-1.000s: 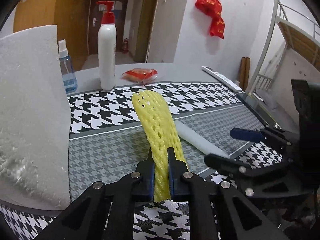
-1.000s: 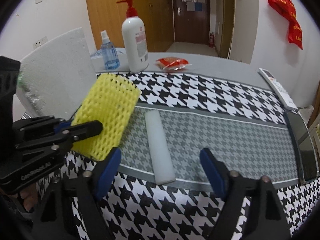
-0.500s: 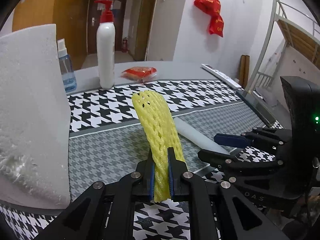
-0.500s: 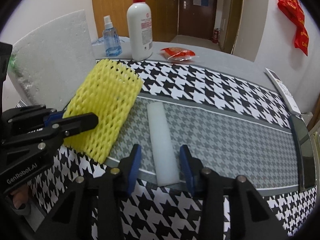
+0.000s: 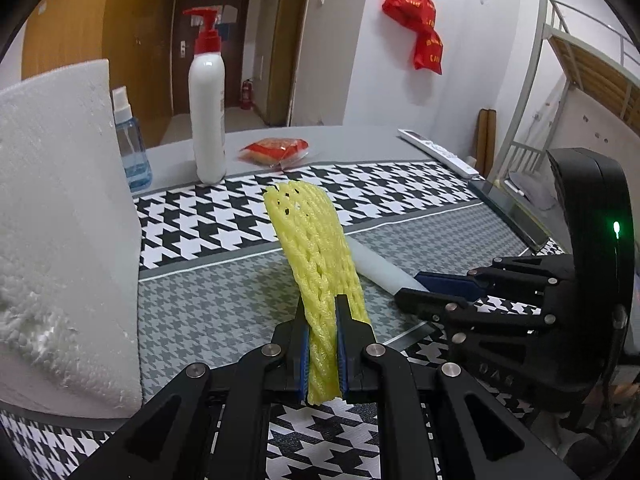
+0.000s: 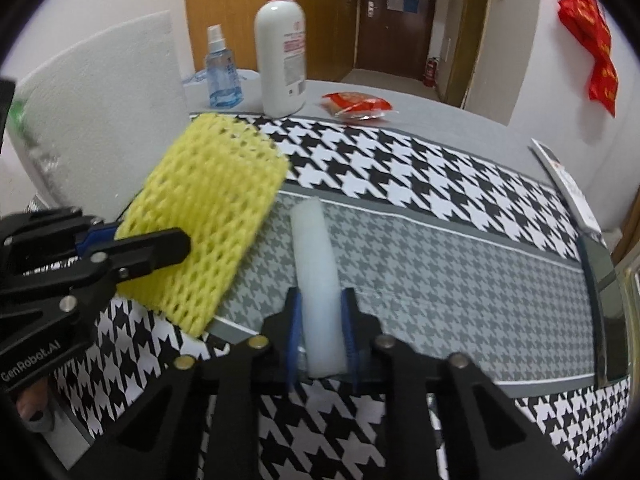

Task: Organize soft objects
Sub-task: 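Grasp the white foam roll with the right gripper while the left gripper holds the sponge, then carry the sponge with the left gripper while the right gripper carries the roll toward the foam box, then open the left gripper over the foam box to drop the sponge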

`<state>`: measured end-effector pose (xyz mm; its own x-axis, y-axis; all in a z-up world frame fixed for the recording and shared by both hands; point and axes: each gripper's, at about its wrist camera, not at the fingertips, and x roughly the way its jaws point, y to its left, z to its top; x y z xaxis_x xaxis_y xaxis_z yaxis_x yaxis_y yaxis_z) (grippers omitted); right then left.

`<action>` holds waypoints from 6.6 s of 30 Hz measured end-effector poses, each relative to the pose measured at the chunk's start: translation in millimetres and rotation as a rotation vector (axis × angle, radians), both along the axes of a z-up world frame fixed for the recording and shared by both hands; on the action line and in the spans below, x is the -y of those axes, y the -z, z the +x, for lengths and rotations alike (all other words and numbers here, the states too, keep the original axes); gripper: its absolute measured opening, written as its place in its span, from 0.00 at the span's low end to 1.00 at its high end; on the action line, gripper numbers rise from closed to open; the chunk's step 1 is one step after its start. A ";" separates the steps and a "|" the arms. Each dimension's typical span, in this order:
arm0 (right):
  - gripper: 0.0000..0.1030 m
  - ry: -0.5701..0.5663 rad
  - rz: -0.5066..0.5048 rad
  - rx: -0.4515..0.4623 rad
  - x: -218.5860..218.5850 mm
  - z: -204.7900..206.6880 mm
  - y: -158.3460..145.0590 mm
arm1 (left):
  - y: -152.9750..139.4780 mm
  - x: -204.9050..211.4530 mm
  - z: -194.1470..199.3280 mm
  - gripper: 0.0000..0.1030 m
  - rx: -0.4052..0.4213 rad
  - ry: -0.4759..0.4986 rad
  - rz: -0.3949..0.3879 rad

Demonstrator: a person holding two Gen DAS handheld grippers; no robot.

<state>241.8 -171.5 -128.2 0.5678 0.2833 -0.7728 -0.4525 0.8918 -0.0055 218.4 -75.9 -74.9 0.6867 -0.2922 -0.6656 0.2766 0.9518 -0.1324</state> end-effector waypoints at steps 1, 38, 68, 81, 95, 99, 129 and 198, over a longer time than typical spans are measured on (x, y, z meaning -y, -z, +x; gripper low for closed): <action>0.21 0.007 0.020 -0.007 3.1 0.7 -1.0 | -0.9 0.3 -0.6 0.11 0.002 0.001 0.001; 0.20 0.015 0.226 0.154 18.2 -82.1 -70.9 | -40.8 -20.6 -62.2 0.11 0.134 -0.095 0.058; 0.20 0.033 0.261 0.289 21.7 -115.3 -106.9 | -77.3 -36.6 -107.9 0.11 0.263 -0.094 0.035; 0.20 0.008 0.288 0.318 13.3 -125.3 -116.7 | -93.7 -47.8 -120.3 0.11 0.304 -0.102 0.041; 0.20 -0.029 0.295 0.357 -4.4 -124.2 -129.1 | -101.4 -62.4 -122.7 0.11 0.330 -0.137 0.023; 0.20 -0.039 0.293 0.361 -9.0 -122.6 -131.1 | -103.7 -70.5 -123.2 0.11 0.333 -0.147 0.015; 0.20 -0.131 0.332 0.385 -64.5 -102.9 -157.5 | -128.1 -123.9 -121.0 0.11 0.373 -0.282 0.025; 0.20 -0.172 0.312 0.348 -111.4 -66.4 -166.4 | -122.6 -175.4 -44.8 0.66 0.294 -0.365 -0.010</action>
